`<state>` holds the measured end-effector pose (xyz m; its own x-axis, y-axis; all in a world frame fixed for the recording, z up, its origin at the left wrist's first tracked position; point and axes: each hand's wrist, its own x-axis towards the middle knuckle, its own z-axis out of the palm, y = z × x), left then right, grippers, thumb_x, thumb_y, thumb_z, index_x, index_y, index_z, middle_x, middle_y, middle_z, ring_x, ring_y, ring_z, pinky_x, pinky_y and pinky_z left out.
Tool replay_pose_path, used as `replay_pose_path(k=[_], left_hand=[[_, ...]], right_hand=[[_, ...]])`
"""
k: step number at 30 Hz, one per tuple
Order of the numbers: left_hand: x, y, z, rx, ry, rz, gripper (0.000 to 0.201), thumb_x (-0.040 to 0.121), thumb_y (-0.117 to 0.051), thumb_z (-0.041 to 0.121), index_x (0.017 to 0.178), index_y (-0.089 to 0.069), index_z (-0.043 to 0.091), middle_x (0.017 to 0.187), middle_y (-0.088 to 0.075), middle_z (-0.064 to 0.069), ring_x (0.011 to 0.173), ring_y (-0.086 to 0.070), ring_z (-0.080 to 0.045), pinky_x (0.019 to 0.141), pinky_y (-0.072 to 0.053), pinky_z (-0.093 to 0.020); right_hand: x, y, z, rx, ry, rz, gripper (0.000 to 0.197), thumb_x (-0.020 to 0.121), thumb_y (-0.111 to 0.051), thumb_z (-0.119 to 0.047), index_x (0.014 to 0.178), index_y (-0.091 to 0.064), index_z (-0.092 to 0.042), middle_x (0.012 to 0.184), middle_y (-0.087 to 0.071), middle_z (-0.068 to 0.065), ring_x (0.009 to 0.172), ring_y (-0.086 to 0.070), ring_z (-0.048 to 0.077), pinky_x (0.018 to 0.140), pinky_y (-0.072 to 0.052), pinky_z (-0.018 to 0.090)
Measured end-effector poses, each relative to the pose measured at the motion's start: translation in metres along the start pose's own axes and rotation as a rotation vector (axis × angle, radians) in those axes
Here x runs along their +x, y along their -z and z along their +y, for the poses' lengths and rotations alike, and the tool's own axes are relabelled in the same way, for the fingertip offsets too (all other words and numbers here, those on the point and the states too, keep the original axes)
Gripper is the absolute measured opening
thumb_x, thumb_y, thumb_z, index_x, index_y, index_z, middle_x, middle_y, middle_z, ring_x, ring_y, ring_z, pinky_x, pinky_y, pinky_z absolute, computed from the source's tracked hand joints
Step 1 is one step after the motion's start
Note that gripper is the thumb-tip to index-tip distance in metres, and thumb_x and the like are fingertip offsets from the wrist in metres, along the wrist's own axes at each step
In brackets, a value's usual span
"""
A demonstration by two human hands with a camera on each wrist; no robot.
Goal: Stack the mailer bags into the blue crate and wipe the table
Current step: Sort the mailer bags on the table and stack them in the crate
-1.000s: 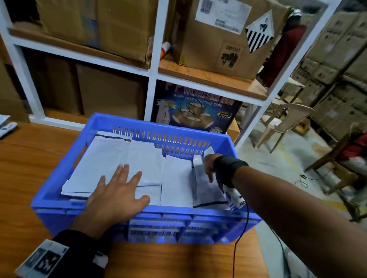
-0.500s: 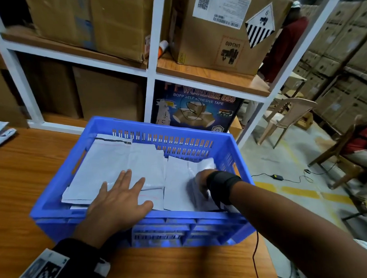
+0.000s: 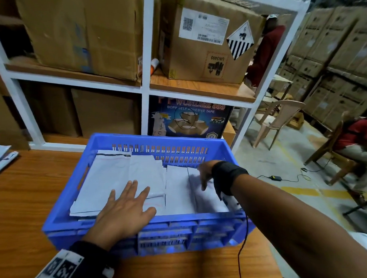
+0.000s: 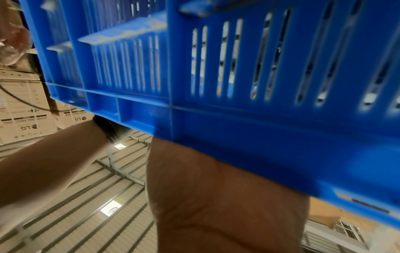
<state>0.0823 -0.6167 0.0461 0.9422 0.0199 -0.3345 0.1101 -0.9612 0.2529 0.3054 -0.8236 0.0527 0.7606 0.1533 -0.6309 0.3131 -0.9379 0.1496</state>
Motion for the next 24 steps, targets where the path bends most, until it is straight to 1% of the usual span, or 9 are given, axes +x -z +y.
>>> replay_pose_path(k=[2,5,7,8,11,12,17,20,24], left_hand=[[0.000,-0.001,-0.001,0.007,-0.022,0.018,0.066,0.098,-0.021,0.054,0.156,0.002,0.034,0.163,0.018,0.000,0.148,0.020,-0.013,0.121,0.008,-0.047],[0.001,-0.003,-0.003,0.009,-0.053,0.049,0.066,0.099,-0.021,0.054,0.156,0.004,0.033,0.163,0.018,-0.001,0.149,0.019,-0.015,0.121,0.008,-0.048],[0.003,-0.004,-0.004,-0.016,-0.061,0.082,0.068,0.099,-0.024,0.055,0.156,0.005,0.032,0.164,0.016,-0.002,0.150,0.017,-0.016,0.122,0.005,-0.047],[0.004,-0.005,-0.004,-0.036,-0.061,0.112,0.070,0.098,-0.026,0.056,0.156,0.004,0.032,0.164,0.013,-0.002,0.150,0.015,-0.016,0.122,0.004,-0.046],[0.003,-0.009,-0.005,-0.083,-0.090,0.271,0.073,0.097,-0.034,0.057,0.157,-0.003,0.029,0.165,0.001,-0.002,0.151,0.008,-0.017,0.123,0.000,-0.043],[0.001,-0.010,-0.006,-0.109,-0.112,0.328,0.073,0.097,-0.037,0.057,0.157,-0.007,0.028,0.165,-0.004,-0.002,0.151,0.006,-0.017,0.123,-0.002,-0.042],[-0.017,0.010,-0.010,-0.377,-0.206,0.418,0.072,0.096,-0.051,0.050,0.156,-0.017,0.029,0.164,-0.010,0.003,0.151,0.001,-0.011,0.121,-0.015,-0.035],[-0.044,0.027,-0.007,-0.345,-0.224,0.576,0.071,0.094,-0.053,0.049,0.154,-0.022,0.028,0.164,-0.014,0.003,0.151,-0.005,-0.010,0.120,-0.016,-0.034],[-0.094,0.029,-0.001,-0.304,-0.220,0.731,0.072,0.090,-0.048,0.058,0.153,-0.026,0.032,0.163,-0.014,0.009,0.150,-0.006,-0.008,0.119,-0.021,-0.038]], right_hand=[[-0.023,0.017,-0.003,0.046,0.021,0.070,0.028,0.073,-0.085,-0.027,0.084,-0.064,-0.012,0.089,-0.065,0.002,0.084,-0.058,0.023,0.082,-0.048,0.029],[-0.063,0.034,-0.007,0.040,0.066,0.198,0.048,0.084,-0.075,-0.038,0.120,-0.058,-0.012,0.120,-0.062,0.004,0.091,-0.059,0.021,0.076,-0.046,0.027],[-0.092,0.037,-0.013,0.078,0.079,0.264,0.057,0.088,-0.070,-0.040,0.135,-0.052,-0.014,0.131,-0.058,0.004,0.109,-0.058,0.022,0.073,-0.044,0.025],[-0.105,0.035,-0.015,0.107,0.091,0.308,0.059,0.088,-0.069,-0.041,0.138,-0.050,-0.016,0.134,-0.056,0.005,0.116,-0.056,0.023,0.077,-0.044,0.026],[-0.137,0.018,-0.019,0.230,0.156,0.437,0.069,0.087,-0.070,-0.044,0.145,-0.041,-0.019,0.144,-0.050,0.005,0.128,-0.049,0.024,0.103,-0.041,0.033],[-0.144,0.009,-0.020,0.273,0.180,0.482,0.074,0.086,-0.070,-0.045,0.147,-0.037,-0.019,0.147,-0.046,0.006,0.131,-0.046,0.025,0.107,-0.038,0.034],[-0.182,-0.054,-0.027,0.486,0.333,0.695,0.078,0.089,-0.067,-0.047,0.153,-0.026,-0.027,0.157,-0.030,0.000,0.141,-0.033,0.019,0.108,-0.032,0.034],[-0.196,-0.084,-0.026,0.651,0.487,0.840,0.077,0.089,-0.066,-0.045,0.152,-0.025,-0.033,0.158,-0.025,-0.005,0.143,-0.029,0.016,0.108,-0.040,0.042],[-0.219,-0.107,-0.032,0.786,0.623,1.014,0.079,0.087,-0.060,-0.058,0.152,-0.023,-0.034,0.159,-0.022,-0.010,0.146,-0.022,0.010,0.108,-0.041,0.048]])
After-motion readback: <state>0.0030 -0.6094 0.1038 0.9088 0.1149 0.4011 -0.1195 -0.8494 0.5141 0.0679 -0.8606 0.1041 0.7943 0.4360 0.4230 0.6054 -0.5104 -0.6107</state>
